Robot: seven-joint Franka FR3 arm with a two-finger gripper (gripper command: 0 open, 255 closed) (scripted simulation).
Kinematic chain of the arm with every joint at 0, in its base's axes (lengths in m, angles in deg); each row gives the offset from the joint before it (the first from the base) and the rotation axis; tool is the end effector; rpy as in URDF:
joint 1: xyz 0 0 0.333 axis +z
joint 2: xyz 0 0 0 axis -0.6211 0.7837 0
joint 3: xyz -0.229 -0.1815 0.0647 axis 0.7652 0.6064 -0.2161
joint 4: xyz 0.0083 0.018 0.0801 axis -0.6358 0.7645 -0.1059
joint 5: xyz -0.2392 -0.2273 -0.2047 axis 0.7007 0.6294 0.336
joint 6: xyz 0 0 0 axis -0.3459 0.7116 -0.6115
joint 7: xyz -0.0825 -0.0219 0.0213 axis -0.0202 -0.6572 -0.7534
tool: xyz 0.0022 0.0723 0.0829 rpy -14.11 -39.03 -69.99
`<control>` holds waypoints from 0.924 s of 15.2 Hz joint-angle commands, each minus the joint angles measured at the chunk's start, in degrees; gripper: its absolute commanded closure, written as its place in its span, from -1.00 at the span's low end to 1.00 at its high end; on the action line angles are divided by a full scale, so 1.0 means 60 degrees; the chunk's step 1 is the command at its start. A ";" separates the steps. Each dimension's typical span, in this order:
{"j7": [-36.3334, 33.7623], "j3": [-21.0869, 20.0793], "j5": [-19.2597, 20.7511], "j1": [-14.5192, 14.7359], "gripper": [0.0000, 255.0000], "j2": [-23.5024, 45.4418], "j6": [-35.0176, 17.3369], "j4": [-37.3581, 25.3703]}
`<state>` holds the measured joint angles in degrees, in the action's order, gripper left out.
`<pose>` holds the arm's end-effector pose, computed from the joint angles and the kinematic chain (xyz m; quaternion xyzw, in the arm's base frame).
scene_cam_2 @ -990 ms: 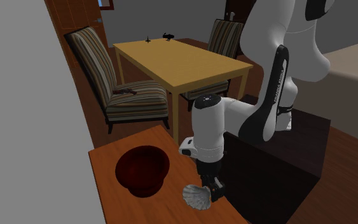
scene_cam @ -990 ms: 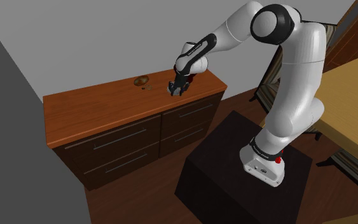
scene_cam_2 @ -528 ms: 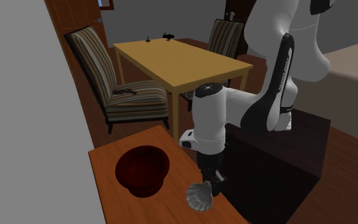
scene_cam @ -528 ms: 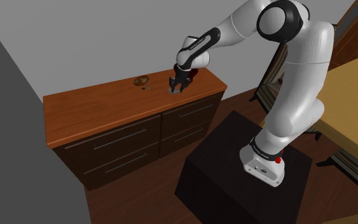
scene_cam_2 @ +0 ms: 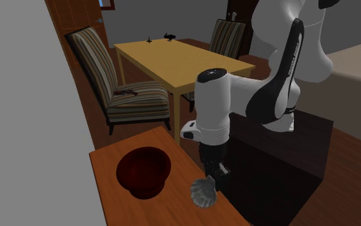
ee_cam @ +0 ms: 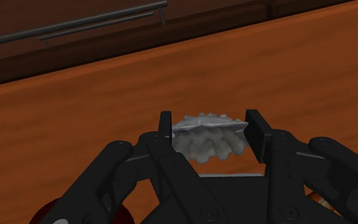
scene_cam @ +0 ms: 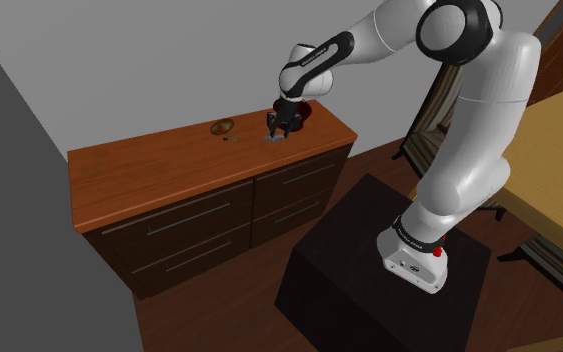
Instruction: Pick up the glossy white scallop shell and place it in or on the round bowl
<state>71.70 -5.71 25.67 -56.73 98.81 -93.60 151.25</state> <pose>0.5776 -0.0655 0.2382 -0.9686 0.2338 -0.0007 0.0842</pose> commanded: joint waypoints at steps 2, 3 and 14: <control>-0.0030 -0.0021 -0.0030 -0.0025 1.00 -0.0333 0.0353 -0.0022; -0.0039 -0.0026 -0.0037 -0.0032 1.00 -0.0424 0.0460 -0.0039; -0.0151 -0.0058 -0.0098 -0.0097 1.00 -0.1323 0.1676 -0.0371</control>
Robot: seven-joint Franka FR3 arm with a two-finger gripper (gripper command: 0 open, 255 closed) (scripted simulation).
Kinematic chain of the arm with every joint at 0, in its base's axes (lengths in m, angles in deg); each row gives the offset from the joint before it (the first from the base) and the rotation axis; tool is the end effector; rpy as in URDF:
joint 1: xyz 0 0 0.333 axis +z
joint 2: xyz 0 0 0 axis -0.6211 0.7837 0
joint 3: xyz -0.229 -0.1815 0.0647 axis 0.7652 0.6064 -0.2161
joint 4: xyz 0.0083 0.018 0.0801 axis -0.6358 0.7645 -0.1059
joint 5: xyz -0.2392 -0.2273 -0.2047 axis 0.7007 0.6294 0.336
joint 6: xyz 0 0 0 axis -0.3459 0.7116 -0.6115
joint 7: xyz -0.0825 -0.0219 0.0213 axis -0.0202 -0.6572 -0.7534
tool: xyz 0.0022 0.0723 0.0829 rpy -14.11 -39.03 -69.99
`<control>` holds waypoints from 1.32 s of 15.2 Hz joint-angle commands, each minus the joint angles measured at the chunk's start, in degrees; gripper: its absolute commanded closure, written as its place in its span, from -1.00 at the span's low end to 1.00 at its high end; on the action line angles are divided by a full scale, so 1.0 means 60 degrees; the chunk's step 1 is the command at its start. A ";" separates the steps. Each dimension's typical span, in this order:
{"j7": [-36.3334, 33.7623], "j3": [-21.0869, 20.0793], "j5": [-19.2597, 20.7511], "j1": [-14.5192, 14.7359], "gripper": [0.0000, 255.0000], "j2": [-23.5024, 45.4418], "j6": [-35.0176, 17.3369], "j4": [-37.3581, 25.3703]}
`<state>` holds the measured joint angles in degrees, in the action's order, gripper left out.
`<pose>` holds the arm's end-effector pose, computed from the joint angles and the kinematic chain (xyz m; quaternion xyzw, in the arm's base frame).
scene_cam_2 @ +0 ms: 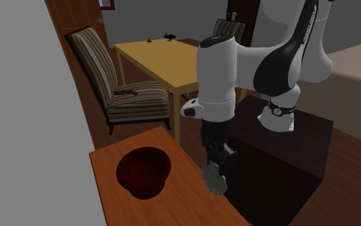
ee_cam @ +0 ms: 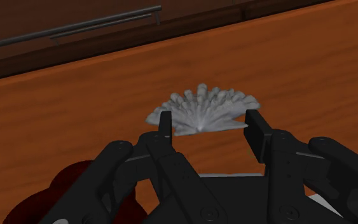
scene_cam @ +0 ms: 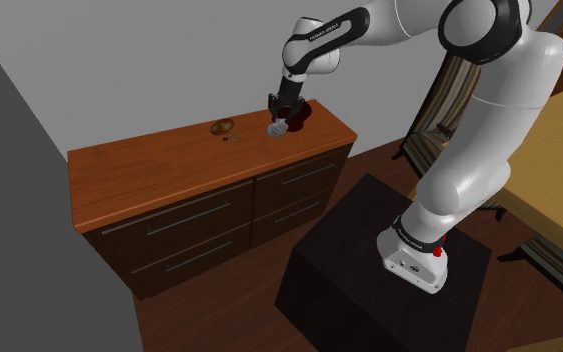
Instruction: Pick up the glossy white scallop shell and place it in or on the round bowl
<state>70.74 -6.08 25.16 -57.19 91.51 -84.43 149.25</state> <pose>0.5790 -0.0647 0.3116 -0.9686 0.2338 -0.0008 0.0842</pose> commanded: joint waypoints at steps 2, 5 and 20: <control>-0.0013 0.0001 -0.0020 -0.0031 1.00 -0.0250 0.0374 -0.0124; 0.0293 0.0156 0.0032 -0.0247 1.00 -0.0005 0.0727 -0.0664; 0.2028 0.0949 0.0361 -0.1489 1.00 0.2935 0.2887 -0.5447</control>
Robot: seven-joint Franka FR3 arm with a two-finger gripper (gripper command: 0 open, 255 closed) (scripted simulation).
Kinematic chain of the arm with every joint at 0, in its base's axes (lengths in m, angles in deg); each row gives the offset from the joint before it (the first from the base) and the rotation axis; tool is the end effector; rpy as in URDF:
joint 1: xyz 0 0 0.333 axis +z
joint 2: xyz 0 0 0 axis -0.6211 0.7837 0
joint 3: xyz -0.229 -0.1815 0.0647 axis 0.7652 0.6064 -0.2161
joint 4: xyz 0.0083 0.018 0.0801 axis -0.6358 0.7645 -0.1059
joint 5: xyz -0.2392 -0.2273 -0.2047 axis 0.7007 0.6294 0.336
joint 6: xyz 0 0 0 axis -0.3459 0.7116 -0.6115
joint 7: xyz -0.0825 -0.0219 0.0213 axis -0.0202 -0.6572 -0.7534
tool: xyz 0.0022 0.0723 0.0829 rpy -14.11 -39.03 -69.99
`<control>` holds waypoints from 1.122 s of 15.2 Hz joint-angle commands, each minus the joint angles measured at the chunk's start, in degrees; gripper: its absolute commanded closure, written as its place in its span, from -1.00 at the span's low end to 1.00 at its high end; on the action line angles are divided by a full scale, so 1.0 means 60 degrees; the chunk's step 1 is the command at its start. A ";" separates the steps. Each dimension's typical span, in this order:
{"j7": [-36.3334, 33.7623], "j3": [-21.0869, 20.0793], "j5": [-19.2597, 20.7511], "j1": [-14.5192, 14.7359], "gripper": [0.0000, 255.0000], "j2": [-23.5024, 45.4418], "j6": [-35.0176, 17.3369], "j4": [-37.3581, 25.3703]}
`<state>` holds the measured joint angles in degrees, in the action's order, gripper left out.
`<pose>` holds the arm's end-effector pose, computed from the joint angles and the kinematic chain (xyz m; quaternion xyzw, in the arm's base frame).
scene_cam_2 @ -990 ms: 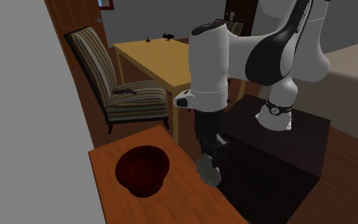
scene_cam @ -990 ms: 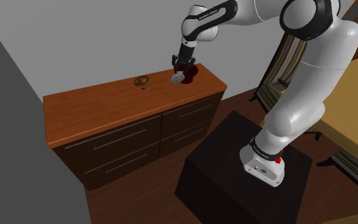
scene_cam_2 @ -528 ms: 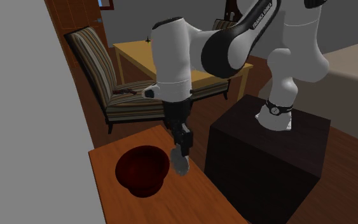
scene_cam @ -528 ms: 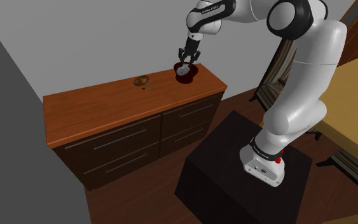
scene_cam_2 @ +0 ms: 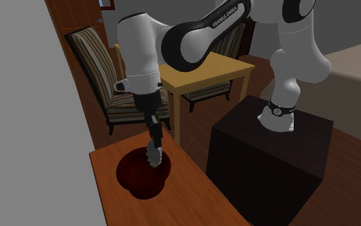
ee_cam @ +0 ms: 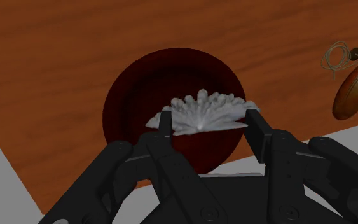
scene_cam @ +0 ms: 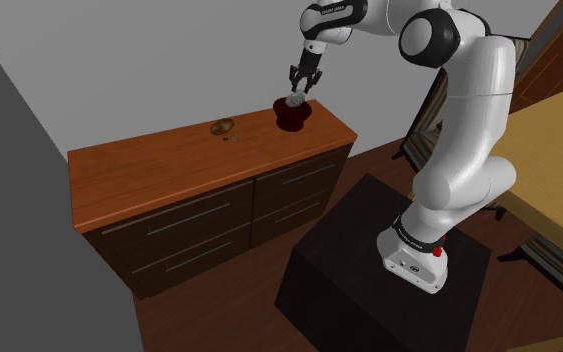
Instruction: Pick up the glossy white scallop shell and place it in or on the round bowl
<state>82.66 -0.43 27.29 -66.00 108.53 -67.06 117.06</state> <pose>0.6404 -0.2501 0.3468 -0.9685 0.2344 -0.0007 0.0842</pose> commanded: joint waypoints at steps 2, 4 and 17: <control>0.0069 0.0011 0.0002 -0.0016 1.00 0.0186 -0.0217 0.0040; 0.0096 0.0013 0.0000 -0.0013 1.00 0.0285 -0.0418 0.0144; 0.0238 0.0028 -0.0010 0.0010 1.00 0.0933 -0.1471 0.0560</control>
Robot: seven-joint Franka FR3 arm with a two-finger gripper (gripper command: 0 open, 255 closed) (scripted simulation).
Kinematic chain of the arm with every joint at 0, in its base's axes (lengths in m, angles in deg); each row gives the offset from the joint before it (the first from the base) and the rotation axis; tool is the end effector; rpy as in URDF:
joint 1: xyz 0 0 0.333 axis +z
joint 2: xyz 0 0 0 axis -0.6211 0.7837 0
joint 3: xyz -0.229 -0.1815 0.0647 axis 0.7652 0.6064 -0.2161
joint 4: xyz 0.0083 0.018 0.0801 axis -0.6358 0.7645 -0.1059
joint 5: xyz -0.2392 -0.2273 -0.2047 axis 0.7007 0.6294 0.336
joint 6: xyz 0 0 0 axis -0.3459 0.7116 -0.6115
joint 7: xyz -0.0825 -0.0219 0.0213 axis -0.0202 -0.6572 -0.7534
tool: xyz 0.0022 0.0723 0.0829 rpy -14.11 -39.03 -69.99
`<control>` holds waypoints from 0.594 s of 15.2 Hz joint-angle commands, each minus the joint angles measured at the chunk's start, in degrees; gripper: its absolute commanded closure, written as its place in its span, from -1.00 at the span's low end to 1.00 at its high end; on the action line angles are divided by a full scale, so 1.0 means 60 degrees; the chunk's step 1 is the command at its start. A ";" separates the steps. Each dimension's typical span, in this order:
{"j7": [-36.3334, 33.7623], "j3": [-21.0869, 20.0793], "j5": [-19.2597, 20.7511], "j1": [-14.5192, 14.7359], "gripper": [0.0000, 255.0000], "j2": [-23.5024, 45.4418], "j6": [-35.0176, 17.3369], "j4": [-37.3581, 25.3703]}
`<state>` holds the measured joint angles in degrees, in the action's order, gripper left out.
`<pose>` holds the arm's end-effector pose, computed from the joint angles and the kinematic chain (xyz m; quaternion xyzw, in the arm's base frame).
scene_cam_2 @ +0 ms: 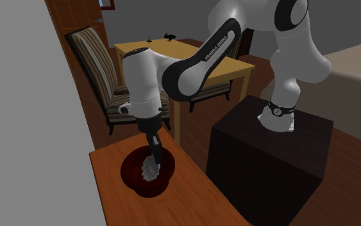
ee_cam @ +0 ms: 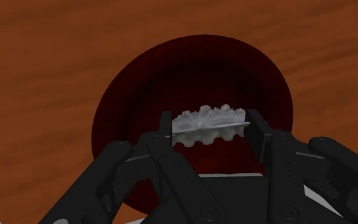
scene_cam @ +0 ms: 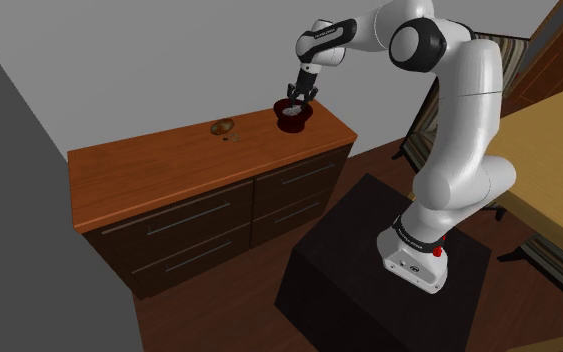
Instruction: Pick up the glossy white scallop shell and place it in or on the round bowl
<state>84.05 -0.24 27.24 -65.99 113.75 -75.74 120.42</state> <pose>0.6405 -0.2534 0.2702 -0.9685 0.2344 -0.0025 0.0836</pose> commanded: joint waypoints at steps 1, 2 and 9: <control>0.0006 -0.0004 -0.0001 0.0007 1.00 0.0062 -0.0024 0.0000; 0.0006 -0.0004 -0.0002 0.0007 1.00 0.0062 -0.0024 0.0000; -0.0006 -0.0006 -0.0003 0.0016 -1.00 0.0049 -0.0019 0.0005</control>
<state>84.02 -0.27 27.23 -65.90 114.04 -75.84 120.43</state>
